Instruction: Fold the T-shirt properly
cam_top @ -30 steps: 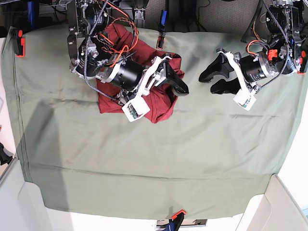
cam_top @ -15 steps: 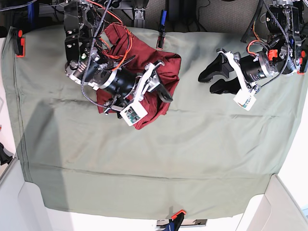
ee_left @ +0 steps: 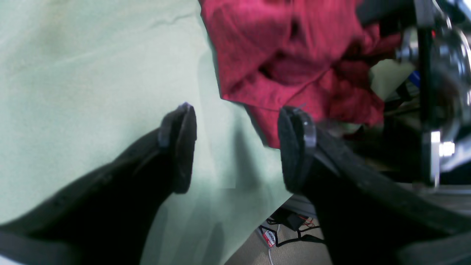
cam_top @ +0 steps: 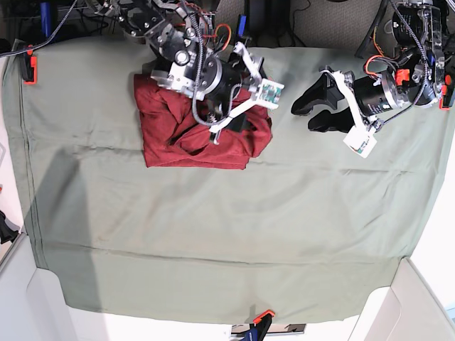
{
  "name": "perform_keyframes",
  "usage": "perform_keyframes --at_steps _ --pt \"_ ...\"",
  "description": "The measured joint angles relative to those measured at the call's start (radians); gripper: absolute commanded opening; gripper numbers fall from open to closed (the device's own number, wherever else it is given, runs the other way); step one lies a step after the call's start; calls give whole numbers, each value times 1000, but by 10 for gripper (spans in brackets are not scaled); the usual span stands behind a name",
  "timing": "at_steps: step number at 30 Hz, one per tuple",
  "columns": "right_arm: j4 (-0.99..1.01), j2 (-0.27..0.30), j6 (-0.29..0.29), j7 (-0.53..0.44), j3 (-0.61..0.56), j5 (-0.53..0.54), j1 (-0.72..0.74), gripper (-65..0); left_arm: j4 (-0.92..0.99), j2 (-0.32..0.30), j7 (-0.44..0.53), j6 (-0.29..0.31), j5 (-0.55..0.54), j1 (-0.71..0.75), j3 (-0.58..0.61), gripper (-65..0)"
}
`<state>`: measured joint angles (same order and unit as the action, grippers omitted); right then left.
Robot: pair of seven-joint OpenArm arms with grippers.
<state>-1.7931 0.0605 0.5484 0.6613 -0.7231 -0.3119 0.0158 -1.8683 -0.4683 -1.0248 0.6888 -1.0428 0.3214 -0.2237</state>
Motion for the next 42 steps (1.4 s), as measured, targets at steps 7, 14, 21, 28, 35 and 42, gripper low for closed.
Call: perform_keyframes --at_steps 7,14,21,28,35,42 --pt "0 9 -2 -4 -26 -50 21 -279 0 0 0 0 0 0 0 -270" --pt "0 26 -77 14 -24 -100 54 -279 0 0 0 0 -2 0 0 -270" --pt "-11 26 -191 85 -27 -116 49 -279 0 0 0 0 -2 0 0 -270" --pt "-97 26 -255 87 -26 -124 50 -279 0 0 0 0 -2 0 0 -270" --pt "-105 26 -307 88 43 -116 48 -279 0 0 0 0 -1 0 0 -270" --pt "-106 26 -312 100 119 24 48 -279 0 0 0 0 -2 0 0 -270"
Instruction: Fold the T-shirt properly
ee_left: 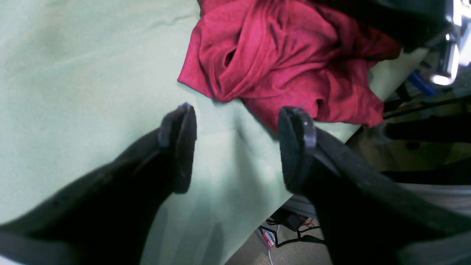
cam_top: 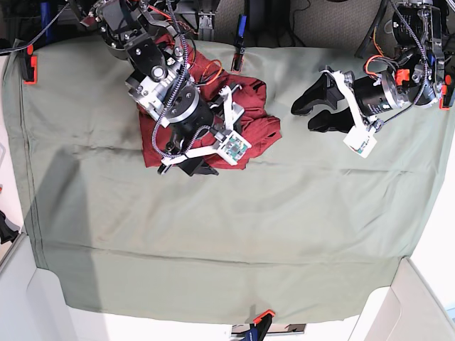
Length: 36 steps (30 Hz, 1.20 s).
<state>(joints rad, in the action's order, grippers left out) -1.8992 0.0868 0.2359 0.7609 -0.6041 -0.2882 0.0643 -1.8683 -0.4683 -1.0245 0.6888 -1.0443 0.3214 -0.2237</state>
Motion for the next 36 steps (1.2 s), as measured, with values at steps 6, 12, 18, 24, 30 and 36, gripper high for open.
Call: perform_keyframes --at_steps 6,12,18,24,30,36 --pt "-1 -3 -69 -13 174 98 0 -279 0 0 0 0 0 0 0 -270" --pt "40 -24 -19 -26 402 356 0 -279 0 0 0 0 1 0 0 -270" --pt "177 -72 53 -38 465 447 0 -279 0 0 0 0 0 0 0 -270" --pt "246 -96 102 -42 465 460 -1 -282 0 0 0 0 0 0 0 -270" --pt "248 -104 101 -43 464 475 -1 -650 0 0 0 0 0 0 0 -270" --pt "196 -101 121 14 465 522 -17 -650 0 0 0 0 0 0 0 -270"
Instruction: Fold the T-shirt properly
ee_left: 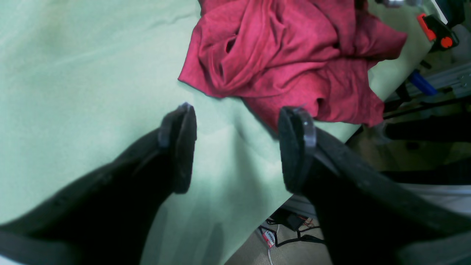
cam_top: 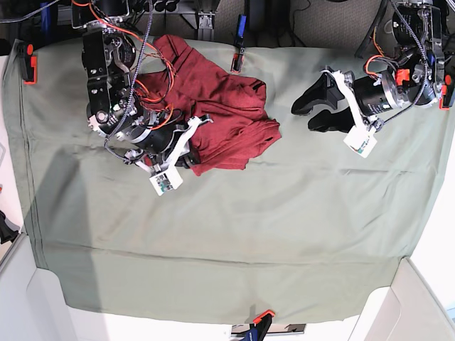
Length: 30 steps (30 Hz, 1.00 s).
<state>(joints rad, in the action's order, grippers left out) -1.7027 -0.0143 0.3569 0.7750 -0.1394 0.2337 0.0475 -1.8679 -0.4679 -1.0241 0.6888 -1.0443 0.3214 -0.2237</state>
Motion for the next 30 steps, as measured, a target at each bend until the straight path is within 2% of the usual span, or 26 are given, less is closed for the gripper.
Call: perform_keyframes --at_steps 2,6,10,13,16,21,22,24,26,27,30 --pt "-69 0 53 11 0 45 -26 -650 0 0 0 0 0 0 0 -270" --pt "-213 0 122 48 0 173 -93 -650 0 0 0 0 5 0 0 -270" --pt "-249 -2 142 80 0 252 -145 -650 0 0 0 0 7 0 0 -270" --pt "-249 1 176 87 -20 272 -179 -650 0 0 0 0 8 0 0 -270" --pt "-249 0 179 98 -79 273 -203 -650 0 0 0 0 8 0 0 -270" --pt "-241 0 179 104 -168 199 -218 -650 0 0 0 0 8 0 0 -270" --pt "-240 0 179 104 -176 185 -217 -634 0 0 0 0 8 0 0 -270" --pt "-238 0 179 97 -184 164 -217 -455 0 0 0 0 8 0 0 -270" --pt "-238 0 179 84 -186 165 -217 -328 0 0 0 0 8 0 0 -270" --pt "-238 0 179 71 -186 165 -217 -303 0 0 0 0 8 0 0 -270" --pt "-238 0 179 38 -185 150 -210 -303 0 0 0 0 7 0 0 -270"
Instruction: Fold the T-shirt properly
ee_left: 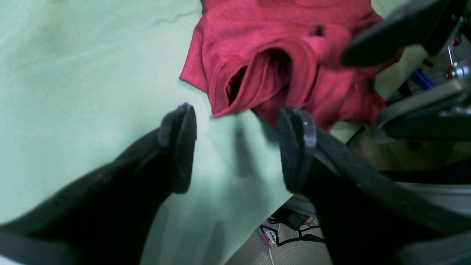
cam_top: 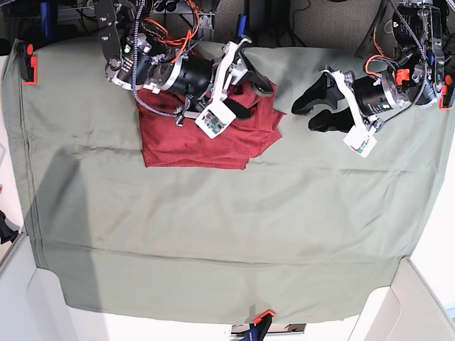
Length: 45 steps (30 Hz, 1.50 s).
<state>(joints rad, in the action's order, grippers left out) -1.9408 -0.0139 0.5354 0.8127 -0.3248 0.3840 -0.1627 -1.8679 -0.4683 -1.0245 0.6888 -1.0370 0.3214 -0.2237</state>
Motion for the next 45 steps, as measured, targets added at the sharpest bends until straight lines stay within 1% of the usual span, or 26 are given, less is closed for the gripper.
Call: perform_keyframes --at_steps 4,7,12,14,15,16,17,19,20,24,27,30,32,35,36,38,40,43,44,45 --pt "0 0 0 -6 0 -2 29 -303 0 0 -1 0 -8 0 0 -270" --pt "0 0 0 -8 24 0 59 -303 -7 0 -35 0 -34 0 0 -270" --pt "0 0 -16 -8 140 0 121 -303 -24 0 -35 0 -38 0 0 -270" --pt "0 0 -38 -8 205 0 145 -303 -24 0 -35 0 -38 0 0 -270" --pt "0 -1 -50 -8 239 -9 154 -314 -24 0 -35 0 -38 0 0 -270" --pt "0 0 -58 -12 271 -26 161 -349 -24 0 -35 0 -38 0 0 -270" --pt "0 -1 -63 -20 302 -53 167 -412 -24 0 -35 0 -38 0 0 -270" --pt "0 -1 -65 -33 359 -106 172 -599 -24 0 -35 0 -38 0 0 -270" --pt "0 -1 -66 -34 387 -116 172 -650 -24 0 -35 0 -38 0 0 -270" --pt "37 0 -68 -35 460 -116 171 -650 -74 0 -41 0 -34 3 0 -273" --pt "84 0 -68 -35 489 -115 171 -650 -175 0 -34 1 -33 0 0 -323" --pt "129 0 -68 -64 500 -121 171 -650 -227 0 -32 1 -30 12 0 -378" --pt "148 0 -68 -89 500 -132 172 -650 -230 1 -23 1 -27 31 0 -452" --pt "188 2 -68 -110 500 -173 181 -650 -230 24 -23 1 -22 47 0 -607" --pt "205 6 -68 -113 500 -174 189 -650 -230 33 -23 1 -27 53 5 -644" --pt "245 16 -68 -114 499 -173 212 -650 -230 33 -22 1 -26 76 43 -650" --pt "284 31 -68 -119 499 -177 236 -650 -230 33 -22 0 6 100 108 -650" --pt "340 36 -69 -121 500 -179 256 -650 -230 33 -21 1 115 121 233 -650" --pt "357 35 -69 -121 500 -181 261 -650 -230 34 7 1 174 121 272 -650" --pt "372 33 -69 -121 499 -179 264 -650 -230 34 55 3 249 117 304 -650"
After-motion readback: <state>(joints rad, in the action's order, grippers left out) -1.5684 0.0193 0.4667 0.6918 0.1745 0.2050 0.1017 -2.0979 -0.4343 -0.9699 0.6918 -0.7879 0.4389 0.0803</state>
